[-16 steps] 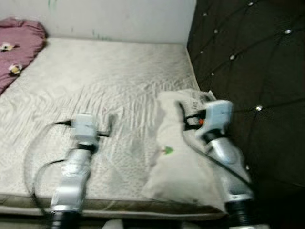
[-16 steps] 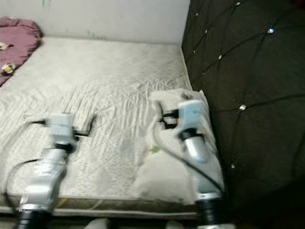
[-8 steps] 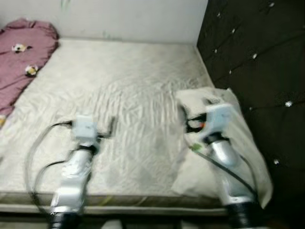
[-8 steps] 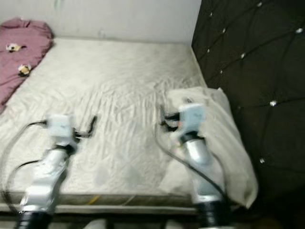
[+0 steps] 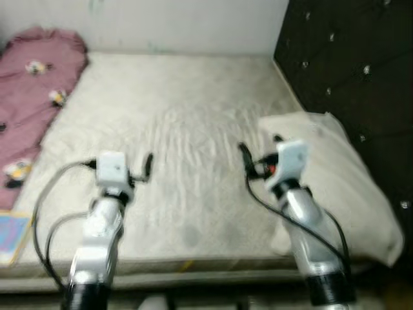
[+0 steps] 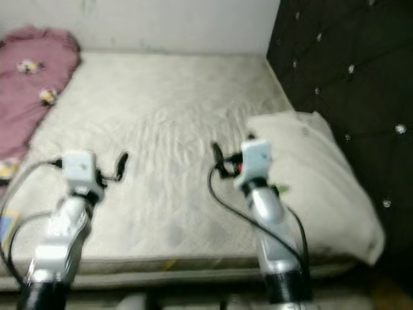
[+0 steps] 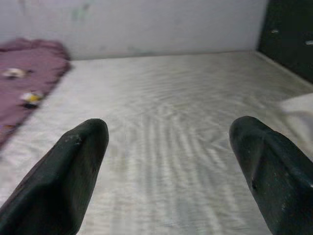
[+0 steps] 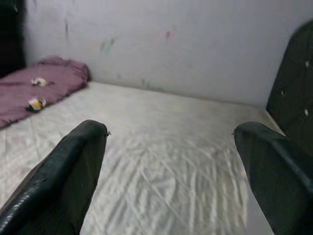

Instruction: Clean up the room

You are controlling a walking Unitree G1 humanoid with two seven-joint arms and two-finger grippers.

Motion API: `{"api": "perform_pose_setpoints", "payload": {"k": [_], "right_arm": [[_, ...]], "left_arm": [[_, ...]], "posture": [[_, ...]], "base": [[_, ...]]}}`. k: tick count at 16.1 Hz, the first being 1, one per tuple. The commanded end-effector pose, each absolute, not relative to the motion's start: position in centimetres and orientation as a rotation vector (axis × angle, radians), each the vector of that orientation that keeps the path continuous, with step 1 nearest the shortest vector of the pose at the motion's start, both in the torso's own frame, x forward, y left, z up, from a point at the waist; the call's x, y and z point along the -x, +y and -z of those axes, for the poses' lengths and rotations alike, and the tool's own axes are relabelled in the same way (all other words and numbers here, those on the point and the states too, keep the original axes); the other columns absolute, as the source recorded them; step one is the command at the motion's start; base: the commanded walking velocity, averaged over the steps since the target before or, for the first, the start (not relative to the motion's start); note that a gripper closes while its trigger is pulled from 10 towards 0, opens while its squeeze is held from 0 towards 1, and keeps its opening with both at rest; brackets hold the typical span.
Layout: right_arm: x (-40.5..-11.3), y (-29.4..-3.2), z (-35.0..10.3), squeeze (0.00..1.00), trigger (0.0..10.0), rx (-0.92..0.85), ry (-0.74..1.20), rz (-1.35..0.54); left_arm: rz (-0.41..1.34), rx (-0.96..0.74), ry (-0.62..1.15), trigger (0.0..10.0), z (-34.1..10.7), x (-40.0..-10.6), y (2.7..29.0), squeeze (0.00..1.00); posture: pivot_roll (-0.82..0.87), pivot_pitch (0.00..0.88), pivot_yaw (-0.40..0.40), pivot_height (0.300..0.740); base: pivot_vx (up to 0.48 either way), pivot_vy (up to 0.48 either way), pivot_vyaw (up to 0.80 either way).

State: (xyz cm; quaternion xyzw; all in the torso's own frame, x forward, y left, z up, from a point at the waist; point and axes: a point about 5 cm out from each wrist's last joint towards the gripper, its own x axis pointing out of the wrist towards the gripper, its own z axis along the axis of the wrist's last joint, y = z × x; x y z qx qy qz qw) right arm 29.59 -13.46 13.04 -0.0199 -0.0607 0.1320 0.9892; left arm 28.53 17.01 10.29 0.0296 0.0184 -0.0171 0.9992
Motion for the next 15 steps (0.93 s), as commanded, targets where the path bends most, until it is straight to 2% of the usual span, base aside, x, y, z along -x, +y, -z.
{"api": "perform_pose_setpoints", "payload": {"k": [1, 9, 14, 15], "right_arm": [[-29.7, -14.5, -12.9, 0.00, 10.0, 0.055, -0.115, -0.235], [-30.0, -14.1, -12.6, 0.00, 10.0, 0.055, -0.124, -0.237], [-29.1, -14.4, -11.8, 0.00, 10.0, 0.055, -0.098, -0.243], [-28.8, -14.4, -11.8, 0.00, 10.0, 0.053, -0.093, -0.243]], "left_arm": [[0.049, -0.059, 0.034, 10.0, -10.3, -28.8, 16.2, 0.00], [0.025, -0.045, 0.013, 10.0, -10.5, -30.2, 16.6, 0.00], [0.027, -0.049, 0.020, 10.0, -10.0, -29.0, 16.7, 0.00], [0.025, -0.049, 0.028, 10.0, -9.8, -28.6, 16.9, 0.00]], "posture": [[0.01, 0.000, 0.002, 0.740], [-0.01, 0.000, 0.006, 0.740], [0.00, 0.000, -0.001, 0.740], [-0.01, 0.000, -0.001, 0.740]], "base": [[0.000, 0.480, 0.00], [0.000, 0.480, 0.00], [0.000, 0.480, 0.00], [0.000, 0.480, -0.58]]}}
